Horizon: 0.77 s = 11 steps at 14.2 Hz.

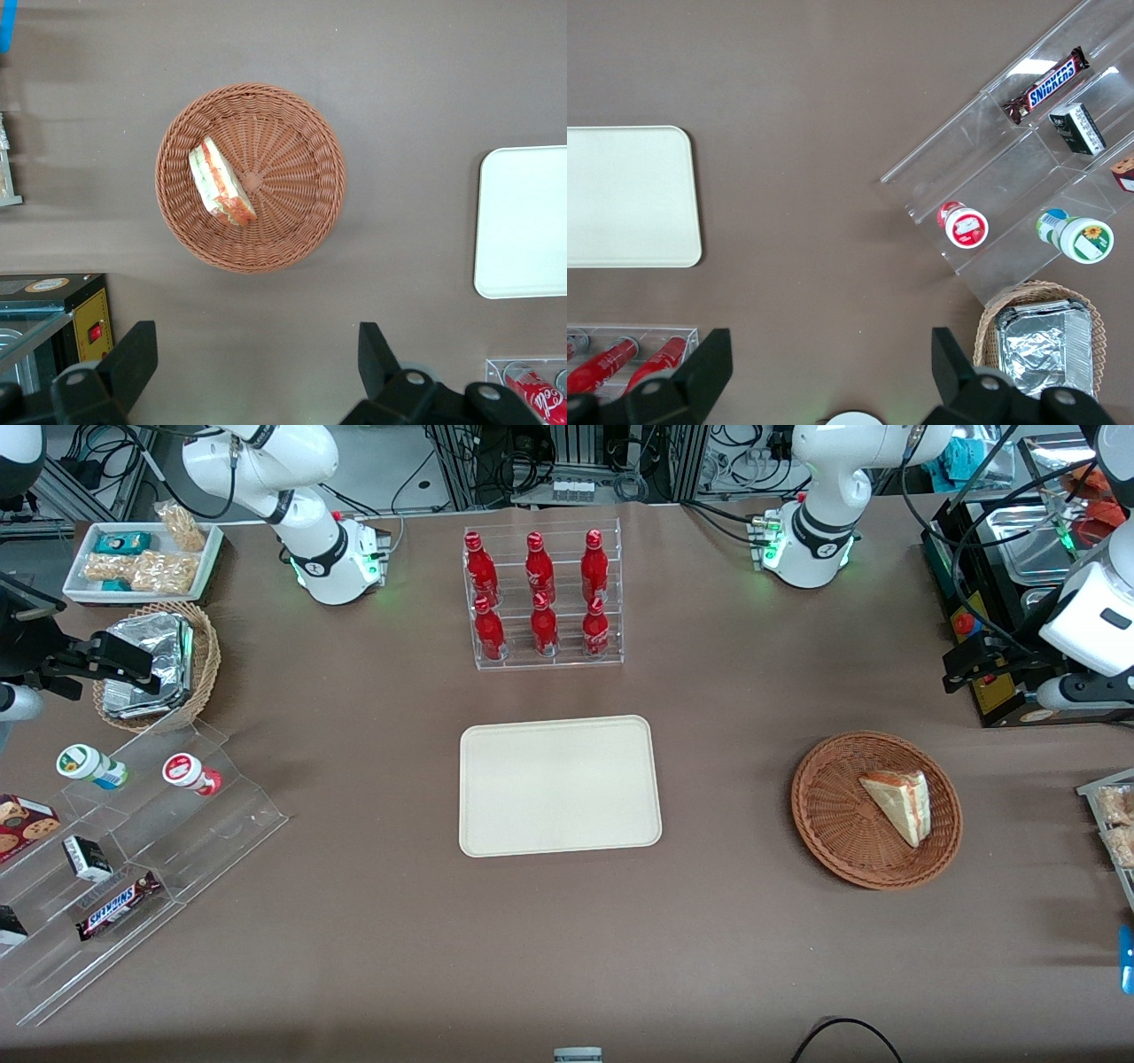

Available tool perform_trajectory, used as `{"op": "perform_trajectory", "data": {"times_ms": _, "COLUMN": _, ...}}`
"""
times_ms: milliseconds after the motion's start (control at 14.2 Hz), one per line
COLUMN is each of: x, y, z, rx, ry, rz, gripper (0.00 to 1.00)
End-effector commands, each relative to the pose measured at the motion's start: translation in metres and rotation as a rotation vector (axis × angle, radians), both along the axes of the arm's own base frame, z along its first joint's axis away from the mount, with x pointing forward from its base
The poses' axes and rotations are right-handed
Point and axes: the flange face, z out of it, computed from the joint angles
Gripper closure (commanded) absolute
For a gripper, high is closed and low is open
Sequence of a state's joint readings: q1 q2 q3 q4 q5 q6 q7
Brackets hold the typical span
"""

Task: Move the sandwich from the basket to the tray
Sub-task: 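Move the left gripper over the wicker basket toward the sandwich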

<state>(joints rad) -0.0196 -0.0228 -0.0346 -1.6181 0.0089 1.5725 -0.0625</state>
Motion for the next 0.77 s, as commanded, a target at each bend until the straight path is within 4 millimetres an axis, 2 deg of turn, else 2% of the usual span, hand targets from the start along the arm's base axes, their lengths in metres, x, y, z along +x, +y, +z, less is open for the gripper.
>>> {"op": "perform_trajectory", "data": {"times_ms": 0, "x": -0.001, "y": -0.001, "z": 0.006, "rx": -0.005, "ry": -0.002, "rz": -0.022, "gripper": 0.00}}
{"op": "perform_trajectory", "data": {"times_ms": 491, "x": -0.004, "y": -0.001, "z": 0.002, "rx": -0.004, "ry": 0.017, "rz": -0.017, "gripper": 0.00}}
{"op": "perform_trajectory", "data": {"times_ms": 702, "x": -0.003, "y": -0.001, "z": -0.006, "rx": -0.002, "ry": 0.033, "rz": -0.016, "gripper": 0.00}}
